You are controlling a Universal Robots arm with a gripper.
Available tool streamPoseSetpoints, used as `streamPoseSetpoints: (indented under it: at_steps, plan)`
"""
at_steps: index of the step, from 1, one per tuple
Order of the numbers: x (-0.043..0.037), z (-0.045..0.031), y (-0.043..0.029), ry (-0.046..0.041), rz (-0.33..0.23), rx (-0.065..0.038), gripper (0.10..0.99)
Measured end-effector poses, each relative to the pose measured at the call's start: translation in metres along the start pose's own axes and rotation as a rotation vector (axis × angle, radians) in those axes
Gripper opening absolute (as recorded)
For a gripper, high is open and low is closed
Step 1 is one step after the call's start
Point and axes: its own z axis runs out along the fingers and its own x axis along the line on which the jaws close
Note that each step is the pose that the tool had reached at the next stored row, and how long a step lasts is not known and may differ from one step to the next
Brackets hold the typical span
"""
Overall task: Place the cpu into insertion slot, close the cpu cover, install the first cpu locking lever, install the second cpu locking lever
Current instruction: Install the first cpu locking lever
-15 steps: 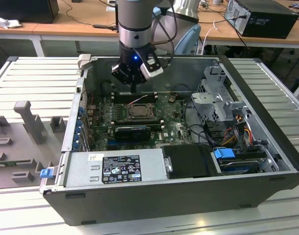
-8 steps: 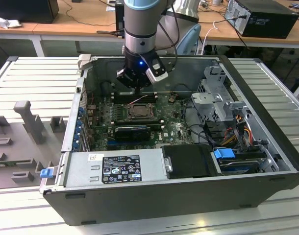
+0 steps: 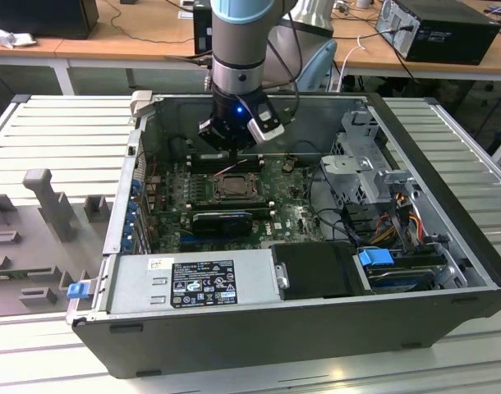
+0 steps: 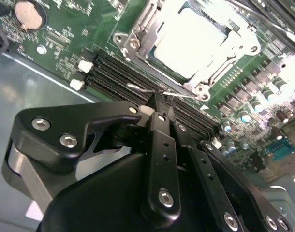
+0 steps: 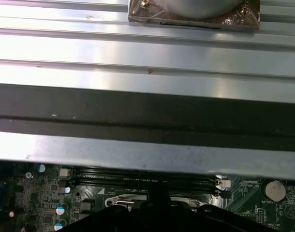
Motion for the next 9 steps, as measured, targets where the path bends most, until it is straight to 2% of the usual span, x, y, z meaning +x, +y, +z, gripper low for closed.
streamPoseSetpoints:
  at_steps: [9]
  plan:
    - [-0.0121,0.0086,-0.0006,0.0000,0.000,0.000,0.106]
